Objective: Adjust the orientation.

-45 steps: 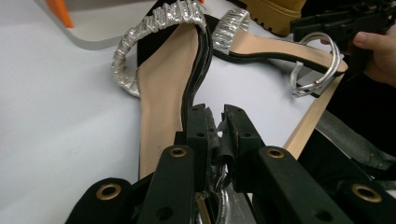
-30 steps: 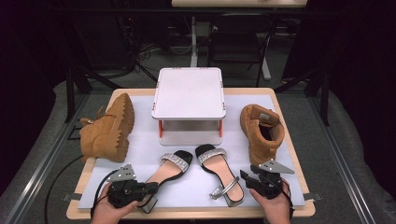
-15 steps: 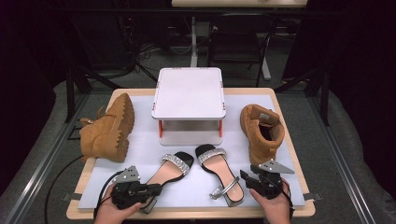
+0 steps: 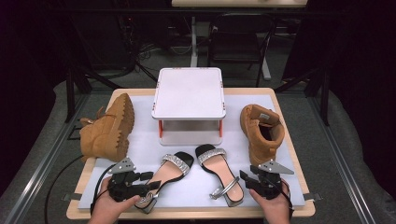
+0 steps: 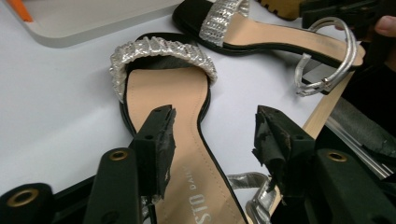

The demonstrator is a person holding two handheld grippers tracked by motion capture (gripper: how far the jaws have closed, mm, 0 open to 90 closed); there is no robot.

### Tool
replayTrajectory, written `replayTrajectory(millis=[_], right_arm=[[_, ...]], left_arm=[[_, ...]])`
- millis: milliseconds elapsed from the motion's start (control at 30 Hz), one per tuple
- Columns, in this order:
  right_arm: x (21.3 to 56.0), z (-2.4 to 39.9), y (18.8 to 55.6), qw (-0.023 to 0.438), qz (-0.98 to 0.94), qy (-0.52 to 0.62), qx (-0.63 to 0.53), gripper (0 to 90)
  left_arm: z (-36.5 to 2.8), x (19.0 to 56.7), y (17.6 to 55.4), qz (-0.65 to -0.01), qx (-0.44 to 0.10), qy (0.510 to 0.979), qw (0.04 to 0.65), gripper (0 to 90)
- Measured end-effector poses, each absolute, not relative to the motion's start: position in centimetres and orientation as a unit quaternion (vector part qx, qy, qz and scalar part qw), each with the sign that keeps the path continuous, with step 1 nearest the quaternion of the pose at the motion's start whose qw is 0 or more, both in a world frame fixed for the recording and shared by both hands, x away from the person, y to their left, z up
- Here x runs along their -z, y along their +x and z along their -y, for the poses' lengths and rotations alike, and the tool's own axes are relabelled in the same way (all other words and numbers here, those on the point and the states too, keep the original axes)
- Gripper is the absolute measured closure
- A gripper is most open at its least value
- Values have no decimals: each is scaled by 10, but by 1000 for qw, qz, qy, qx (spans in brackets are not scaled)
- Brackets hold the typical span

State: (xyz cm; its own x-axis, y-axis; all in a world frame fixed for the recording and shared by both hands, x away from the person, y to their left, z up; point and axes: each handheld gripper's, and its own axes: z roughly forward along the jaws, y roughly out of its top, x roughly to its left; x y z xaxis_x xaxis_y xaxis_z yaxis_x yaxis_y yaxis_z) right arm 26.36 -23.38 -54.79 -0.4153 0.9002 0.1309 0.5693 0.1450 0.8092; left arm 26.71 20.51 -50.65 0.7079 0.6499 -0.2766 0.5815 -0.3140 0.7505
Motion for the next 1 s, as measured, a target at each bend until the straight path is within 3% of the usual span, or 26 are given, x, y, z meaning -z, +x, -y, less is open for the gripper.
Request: replayTrajectory(millis=[133,333,633,1000], right_arm=[[548,234,263,199,-729,503,-419,496],[548,234,264,197,-730,504,-417,496],[548,235,264,192,-728,506,-420,494],[548,235,264,191,-727,506,-422,493]], left_arm=[[-199,500,276,-386,-36,824,413,472],[-181,500,297,-397,-18,867,299,471],[-155,502,318,-418,7,890,183,391],[-139,507,337,-443,36,889,112,374]])
